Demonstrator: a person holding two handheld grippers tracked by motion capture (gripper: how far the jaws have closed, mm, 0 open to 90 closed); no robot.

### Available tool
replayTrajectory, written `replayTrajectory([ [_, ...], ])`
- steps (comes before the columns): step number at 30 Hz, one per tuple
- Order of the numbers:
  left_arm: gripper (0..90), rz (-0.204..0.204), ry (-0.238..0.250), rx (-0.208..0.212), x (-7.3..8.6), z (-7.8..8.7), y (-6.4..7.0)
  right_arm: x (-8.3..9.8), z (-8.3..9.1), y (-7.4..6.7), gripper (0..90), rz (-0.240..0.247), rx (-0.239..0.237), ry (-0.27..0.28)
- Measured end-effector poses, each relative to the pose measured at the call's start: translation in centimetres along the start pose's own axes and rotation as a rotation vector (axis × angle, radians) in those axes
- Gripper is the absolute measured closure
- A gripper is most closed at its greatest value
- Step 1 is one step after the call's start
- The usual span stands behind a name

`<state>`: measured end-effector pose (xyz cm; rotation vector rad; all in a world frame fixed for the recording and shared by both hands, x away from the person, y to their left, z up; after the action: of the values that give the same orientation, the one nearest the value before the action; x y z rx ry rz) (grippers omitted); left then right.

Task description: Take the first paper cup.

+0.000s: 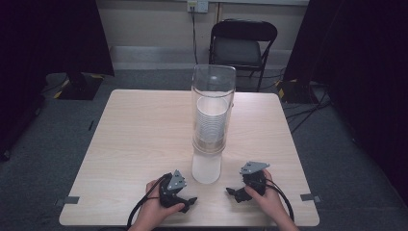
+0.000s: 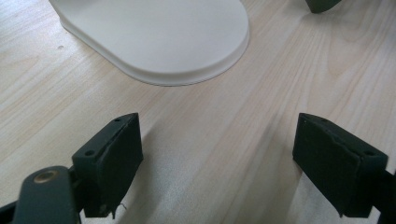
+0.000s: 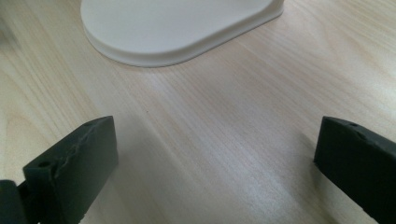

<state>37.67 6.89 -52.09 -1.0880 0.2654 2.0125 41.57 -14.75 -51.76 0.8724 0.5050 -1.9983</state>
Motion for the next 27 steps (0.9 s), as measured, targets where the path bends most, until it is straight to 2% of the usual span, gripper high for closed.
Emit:
replayTrajectory([
  [5, 13.8, 0.005, 0.005, -0.009, 0.0, -0.1, 0.0, 0.0, 0.0, 0.0, 0.0, 0.0, 0.0, 0.0],
  [7, 12.9, 0.014, 0.003, 0.0, 0.0, -0.1, 0.2, 0.0, 0.0, 0.0, 0.0, 0.0, 0.0, 0.0],
  [9, 12.5, 0.005, 0.004, 0.005, -0.1, -0.1, 0.1, 0.0, 0.0, 0.0, 0.0, 0.0, 0.0, 0.0],
  [11, 17.6, 0.045, 0.025, 0.001, -0.4, -0.2, -0.1, 0.0, 0.0, 0.0, 0.0, 0.0, 0.0, 0.0],
  [12, 17.2, 0.066, 0.034, 0.001, -0.7, -0.2, -0.2, 0.0, 0.0, 0.0, 0.0, 0.0, 0.0, 0.0],
  [15, 17.8, 0.051, 0.046, -0.005, -1.1, 0.0, -0.4, 0.0, 0.0, 0.0, 0.0, 0.0, 0.0, 0.0],
  [22, 18.3, 0.105, 0.062, -0.004, -3.3, 0.4, -1.3, 0.0, 0.0, 0.0, 0.0, 0.0, 0.0, 0.0],
  [27, 18.4, 0.095, 0.062, 0.0, -4.9, 0.6, -1.4, 0.0, 0.0, 0.0, 0.0, 0.0, 0.0, 0.0],
])
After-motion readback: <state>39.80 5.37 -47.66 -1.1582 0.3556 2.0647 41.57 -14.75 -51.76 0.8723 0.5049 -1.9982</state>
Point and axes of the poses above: each handheld gripper's, and its own axes: z roughly backward along the jaws, x roughly out of its underside, y roughly to its right, the point moved 8 cm from there along -z, roughly forward along the jaws, and after that the axes turned 10 degrees about -x, right-handed, at the moved point
